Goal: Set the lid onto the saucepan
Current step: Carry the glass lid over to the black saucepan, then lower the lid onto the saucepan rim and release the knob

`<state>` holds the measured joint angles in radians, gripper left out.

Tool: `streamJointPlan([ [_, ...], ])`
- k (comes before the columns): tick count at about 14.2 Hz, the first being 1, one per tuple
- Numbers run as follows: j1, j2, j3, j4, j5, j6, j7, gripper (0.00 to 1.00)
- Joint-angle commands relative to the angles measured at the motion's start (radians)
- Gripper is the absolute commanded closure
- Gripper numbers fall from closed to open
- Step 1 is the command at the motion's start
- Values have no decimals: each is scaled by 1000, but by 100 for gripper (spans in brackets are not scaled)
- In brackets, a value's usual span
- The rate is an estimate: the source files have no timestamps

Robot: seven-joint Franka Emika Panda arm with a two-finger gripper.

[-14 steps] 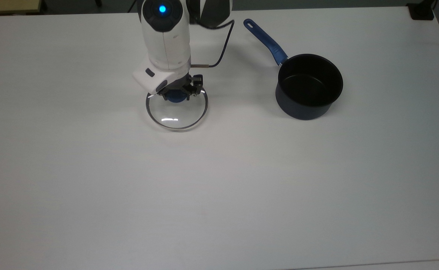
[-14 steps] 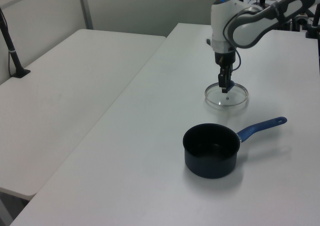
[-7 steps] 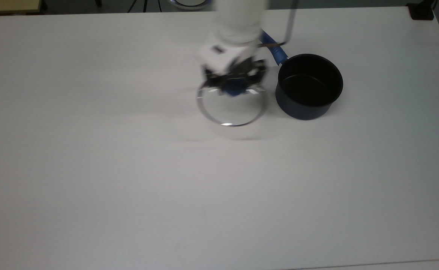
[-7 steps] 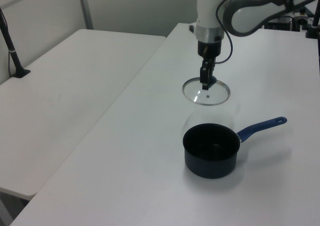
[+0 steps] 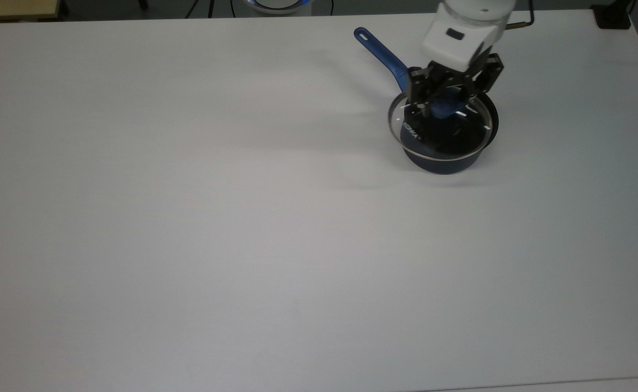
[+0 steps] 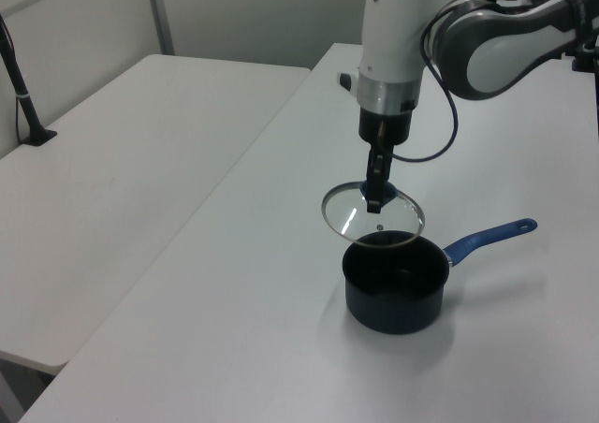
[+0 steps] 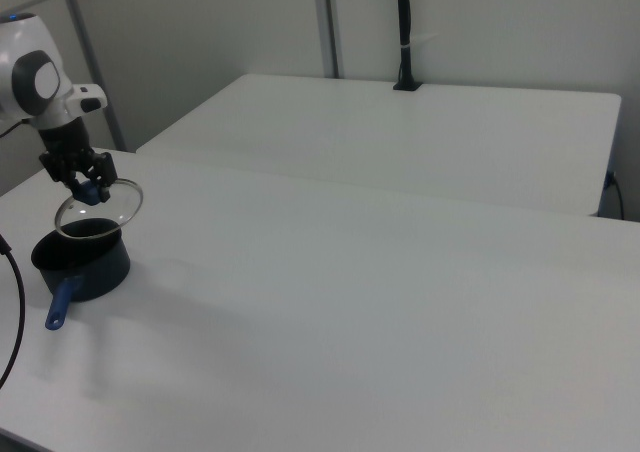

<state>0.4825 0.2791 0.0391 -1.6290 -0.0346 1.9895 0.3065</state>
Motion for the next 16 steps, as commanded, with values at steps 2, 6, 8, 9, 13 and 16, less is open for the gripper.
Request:
streamJointPlan([
  [2,94,43,-16,11,9,-35,54,59],
  [6,103,60,-16,11,10,-35,69,59],
  [8,103,69,-16,11,10,-37,69,58],
  [9,103,69,-16,9,10,-38,69,58],
  [13,105,71,-16,11,19,-70,98,3],
  [16,100,62,-16,14,21,-80,106,0],
])
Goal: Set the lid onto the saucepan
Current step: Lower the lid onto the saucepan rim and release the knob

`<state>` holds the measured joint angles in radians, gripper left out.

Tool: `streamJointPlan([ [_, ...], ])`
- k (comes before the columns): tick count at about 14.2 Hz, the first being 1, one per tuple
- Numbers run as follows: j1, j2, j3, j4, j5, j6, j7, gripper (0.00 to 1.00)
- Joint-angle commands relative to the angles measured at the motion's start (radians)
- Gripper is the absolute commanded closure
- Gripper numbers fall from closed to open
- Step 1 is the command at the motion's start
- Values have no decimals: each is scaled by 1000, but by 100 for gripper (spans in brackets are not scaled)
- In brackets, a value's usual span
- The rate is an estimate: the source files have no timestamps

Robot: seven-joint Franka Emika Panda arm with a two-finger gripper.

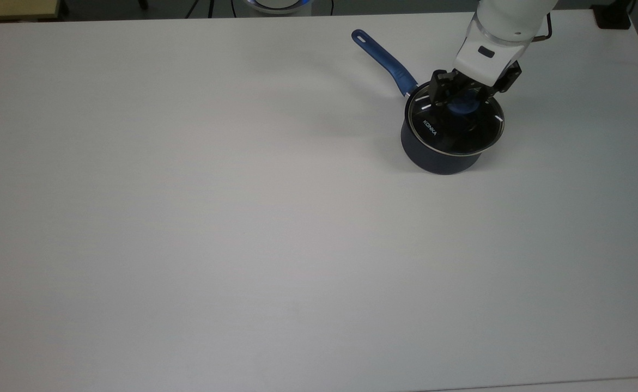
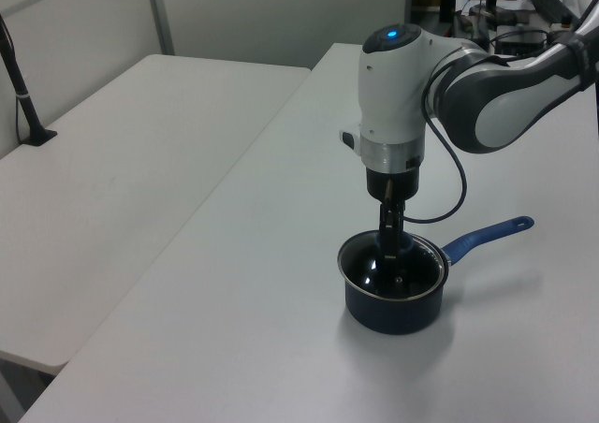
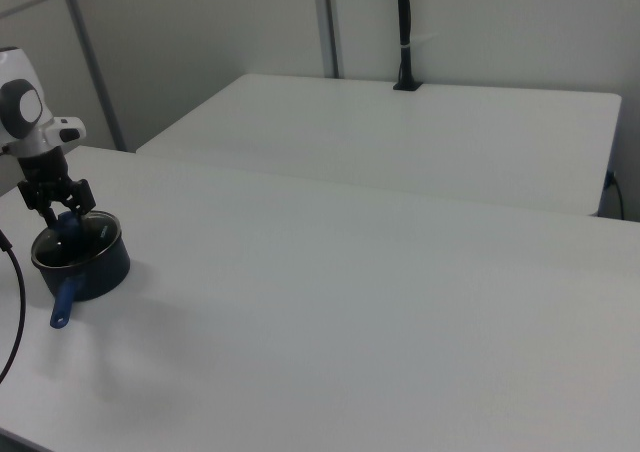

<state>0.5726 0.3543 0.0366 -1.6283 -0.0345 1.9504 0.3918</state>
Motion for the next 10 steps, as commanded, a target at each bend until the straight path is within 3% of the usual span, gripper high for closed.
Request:
streamJointPlan([
  [1,4,-23,-14,19,21,-65,25,0],
  [3,-11,-69,-26,25,15,-129,24,0],
  [7,-204,-213,-24,-25,-30,-197,-13,0],
  [10,-376,-337,-23,-94,-33,-260,-192,0],
])
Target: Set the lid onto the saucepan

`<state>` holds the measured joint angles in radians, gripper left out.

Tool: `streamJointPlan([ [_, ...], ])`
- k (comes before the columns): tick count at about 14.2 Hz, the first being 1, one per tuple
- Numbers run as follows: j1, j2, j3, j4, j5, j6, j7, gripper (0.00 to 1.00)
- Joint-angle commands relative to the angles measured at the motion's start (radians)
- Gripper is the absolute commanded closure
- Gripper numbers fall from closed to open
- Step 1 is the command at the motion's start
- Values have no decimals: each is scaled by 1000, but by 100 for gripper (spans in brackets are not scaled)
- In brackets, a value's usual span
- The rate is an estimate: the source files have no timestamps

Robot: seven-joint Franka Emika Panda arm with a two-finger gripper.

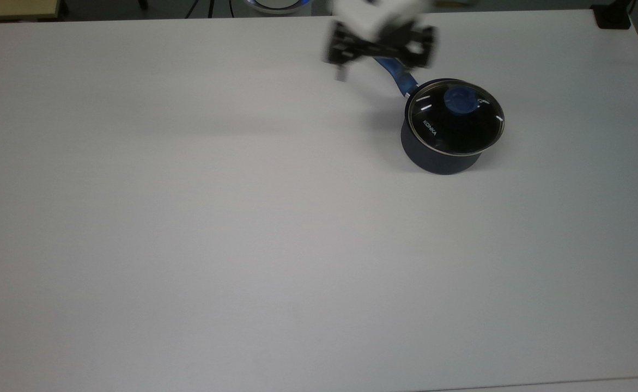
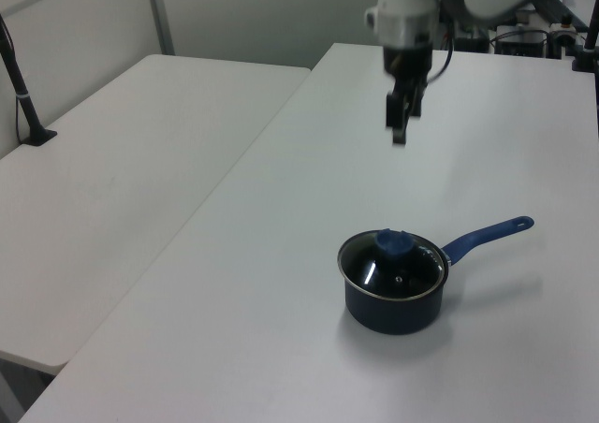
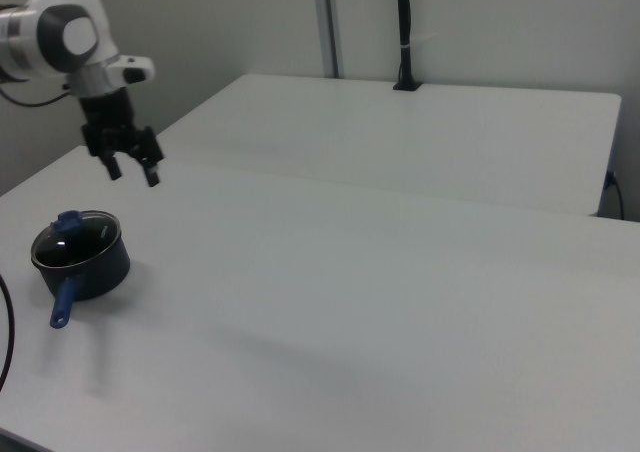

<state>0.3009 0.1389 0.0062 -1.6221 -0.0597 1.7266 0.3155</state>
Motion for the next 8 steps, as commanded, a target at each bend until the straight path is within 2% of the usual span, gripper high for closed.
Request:
streamJointPlan([
  [1,-143,-140,8,-101,-3,-57,-154,0],
  [4,-219,-165,6,-94,4,-73,-173,0],
  [8,-233,-174,1,-88,3,-70,-174,0],
])
